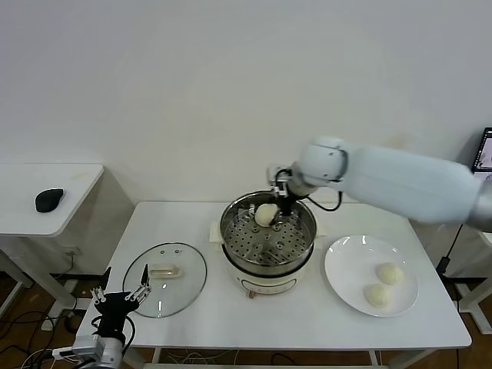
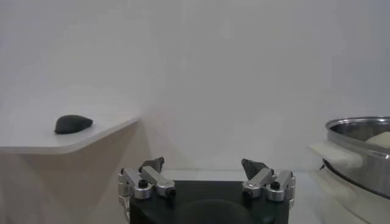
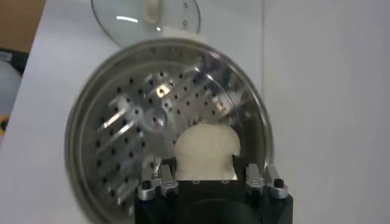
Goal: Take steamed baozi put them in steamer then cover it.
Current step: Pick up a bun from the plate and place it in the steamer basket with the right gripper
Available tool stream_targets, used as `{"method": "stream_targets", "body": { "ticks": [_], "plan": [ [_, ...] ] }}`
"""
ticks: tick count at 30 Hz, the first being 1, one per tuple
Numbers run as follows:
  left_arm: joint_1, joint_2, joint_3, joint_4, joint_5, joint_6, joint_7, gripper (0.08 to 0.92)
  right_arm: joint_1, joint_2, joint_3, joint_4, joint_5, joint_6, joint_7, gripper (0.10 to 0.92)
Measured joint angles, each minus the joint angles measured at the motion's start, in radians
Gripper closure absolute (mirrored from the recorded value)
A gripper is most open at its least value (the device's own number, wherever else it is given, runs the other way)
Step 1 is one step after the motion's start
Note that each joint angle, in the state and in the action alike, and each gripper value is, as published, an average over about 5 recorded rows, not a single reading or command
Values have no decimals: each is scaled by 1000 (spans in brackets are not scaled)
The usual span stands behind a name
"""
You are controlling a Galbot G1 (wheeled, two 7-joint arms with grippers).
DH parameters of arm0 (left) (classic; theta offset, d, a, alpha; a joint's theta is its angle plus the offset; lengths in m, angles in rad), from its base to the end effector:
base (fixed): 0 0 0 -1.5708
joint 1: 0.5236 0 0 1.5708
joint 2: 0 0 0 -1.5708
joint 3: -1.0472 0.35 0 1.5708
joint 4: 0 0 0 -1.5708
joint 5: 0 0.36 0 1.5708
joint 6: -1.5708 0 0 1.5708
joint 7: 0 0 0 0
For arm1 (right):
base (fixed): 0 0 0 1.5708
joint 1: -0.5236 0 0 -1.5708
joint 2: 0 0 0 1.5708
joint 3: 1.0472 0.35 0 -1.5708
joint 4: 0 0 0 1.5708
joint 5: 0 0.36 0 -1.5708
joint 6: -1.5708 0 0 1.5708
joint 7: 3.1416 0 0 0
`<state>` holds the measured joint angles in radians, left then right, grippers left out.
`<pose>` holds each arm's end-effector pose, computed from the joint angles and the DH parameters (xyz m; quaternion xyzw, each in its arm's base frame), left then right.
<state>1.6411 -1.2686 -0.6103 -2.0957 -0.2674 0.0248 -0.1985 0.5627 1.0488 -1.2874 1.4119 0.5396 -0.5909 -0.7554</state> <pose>0.1711 0.0762 -0.3012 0.0599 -0.9970 -0.0221 0.0435 0.5278 0.0964 -0.0640 0.5045 -0.6087 0.5332 0.3009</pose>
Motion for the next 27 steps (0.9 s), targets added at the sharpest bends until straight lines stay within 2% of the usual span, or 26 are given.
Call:
{"method": "stream_targets", "body": {
  "ticks": [16,19,24,27],
  "plan": [
    [1,1,-9,0,0,-5,0,177,-127,196,19,-172,0,-47,53,435],
    [1,1,-9,-1,0,-5,0,177,-136,206,20,-182,-2,-51,55,388],
    [2,-2,-9,-1,0,-5,0,177,-123,198,20,-172,-5,-51,33,253],
    [2,-1,-10,0,-1,-5,0,177,-89,170,16,-146,-8,-43,0,211]
  ]
}}
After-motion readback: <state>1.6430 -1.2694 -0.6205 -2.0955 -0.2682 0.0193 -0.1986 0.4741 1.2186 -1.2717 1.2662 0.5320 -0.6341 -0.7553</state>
